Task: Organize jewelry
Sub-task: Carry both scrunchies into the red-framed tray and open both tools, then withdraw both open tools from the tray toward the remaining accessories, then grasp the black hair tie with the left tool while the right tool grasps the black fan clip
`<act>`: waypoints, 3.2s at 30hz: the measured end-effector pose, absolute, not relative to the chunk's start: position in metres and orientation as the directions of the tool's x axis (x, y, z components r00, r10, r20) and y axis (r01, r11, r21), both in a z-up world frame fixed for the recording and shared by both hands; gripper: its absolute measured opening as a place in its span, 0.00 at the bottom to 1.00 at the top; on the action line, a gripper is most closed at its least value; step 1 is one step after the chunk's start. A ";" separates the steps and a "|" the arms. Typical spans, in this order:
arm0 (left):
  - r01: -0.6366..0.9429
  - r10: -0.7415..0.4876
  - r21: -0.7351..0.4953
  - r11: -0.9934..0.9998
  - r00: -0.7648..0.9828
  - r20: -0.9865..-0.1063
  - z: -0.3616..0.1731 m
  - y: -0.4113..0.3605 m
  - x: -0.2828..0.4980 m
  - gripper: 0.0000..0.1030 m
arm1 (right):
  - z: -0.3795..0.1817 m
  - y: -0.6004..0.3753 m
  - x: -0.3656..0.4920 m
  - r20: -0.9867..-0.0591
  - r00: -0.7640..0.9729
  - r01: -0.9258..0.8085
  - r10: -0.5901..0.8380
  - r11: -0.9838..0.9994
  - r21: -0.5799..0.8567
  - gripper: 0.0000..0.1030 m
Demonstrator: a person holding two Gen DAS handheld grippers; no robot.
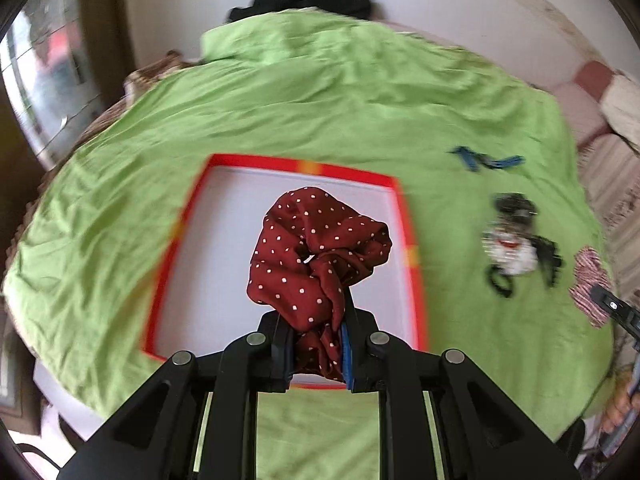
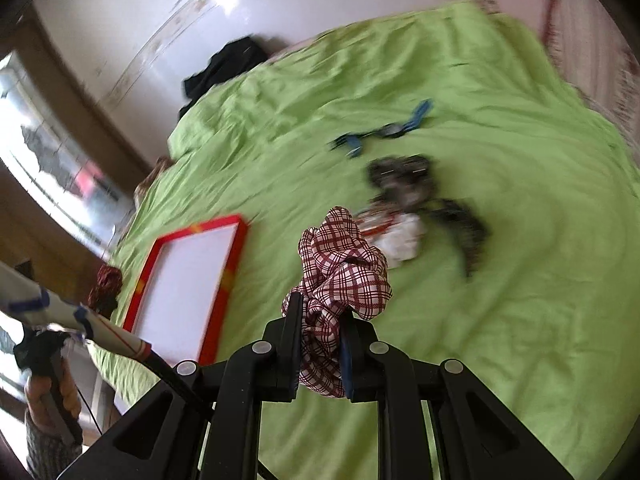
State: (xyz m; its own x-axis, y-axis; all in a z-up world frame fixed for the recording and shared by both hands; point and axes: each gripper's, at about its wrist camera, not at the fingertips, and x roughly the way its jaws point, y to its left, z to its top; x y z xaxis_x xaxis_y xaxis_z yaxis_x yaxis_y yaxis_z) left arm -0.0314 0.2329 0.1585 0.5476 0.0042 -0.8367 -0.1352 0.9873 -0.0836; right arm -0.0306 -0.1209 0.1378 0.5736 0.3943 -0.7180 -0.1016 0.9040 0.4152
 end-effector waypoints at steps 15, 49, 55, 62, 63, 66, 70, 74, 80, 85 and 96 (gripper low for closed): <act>-0.271 0.062 -0.069 0.960 0.447 -0.892 0.085 0.331 0.072 0.18 | 0.080 0.085 0.083 -0.786 0.377 -0.298 0.489 0.868 0.397 0.17; -0.151 0.059 -0.048 0.987 0.628 -0.776 0.151 0.206 -0.001 0.59 | 0.113 -0.126 -0.073 -0.734 0.640 -0.013 0.227 0.958 0.285 0.76; -0.052 -0.021 -0.073 0.996 0.653 -0.757 0.163 0.133 -0.026 0.59 | 0.114 -0.175 -0.106 -0.720 0.669 0.080 0.183 0.946 0.315 0.76; 0.032 -0.058 -0.049 0.998 0.664 -0.746 0.168 0.077 -0.055 0.59 | 0.104 -0.207 -0.134 -0.712 0.683 0.133 0.166 0.929 0.344 0.76; 0.039 -0.059 -0.044 0.998 0.666 -0.744 0.168 0.072 -0.058 0.59 | 0.101 -0.209 -0.137 -0.713 0.682 0.140 0.161 0.928 0.344 0.76; 0.052 -0.066 -0.041 0.998 0.665 -0.744 0.167 0.060 -0.065 0.59 | 0.096 -0.215 -0.142 -0.715 0.680 0.151 0.161 0.924 0.352 0.76; 0.040 -0.075 -0.064 0.997 0.649 -0.757 0.161 0.058 -0.068 0.59 | 0.088 -0.218 -0.147 -0.725 0.673 0.158 0.148 0.928 0.337 0.76; 0.019 -0.078 -0.084 0.996 0.627 -0.775 0.153 0.062 -0.072 0.59 | 0.079 -0.229 -0.150 -0.732 0.667 0.182 0.138 0.923 0.340 0.76; -0.009 -0.034 -0.048 0.999 0.594 -0.804 0.139 0.071 -0.066 0.59 | 0.066 -0.248 -0.147 -0.730 0.675 0.225 0.111 0.910 0.347 0.72; 0.003 -0.082 -0.095 0.995 0.539 -0.838 0.119 0.064 -0.041 0.59 | 0.061 -0.257 -0.138 -0.734 0.671 0.240 0.106 0.905 0.351 0.70; 0.102 -0.230 -0.206 0.973 0.410 -0.883 0.057 0.004 0.042 0.58 | 0.049 -0.257 -0.092 -0.748 0.643 0.199 0.166 0.906 0.373 0.70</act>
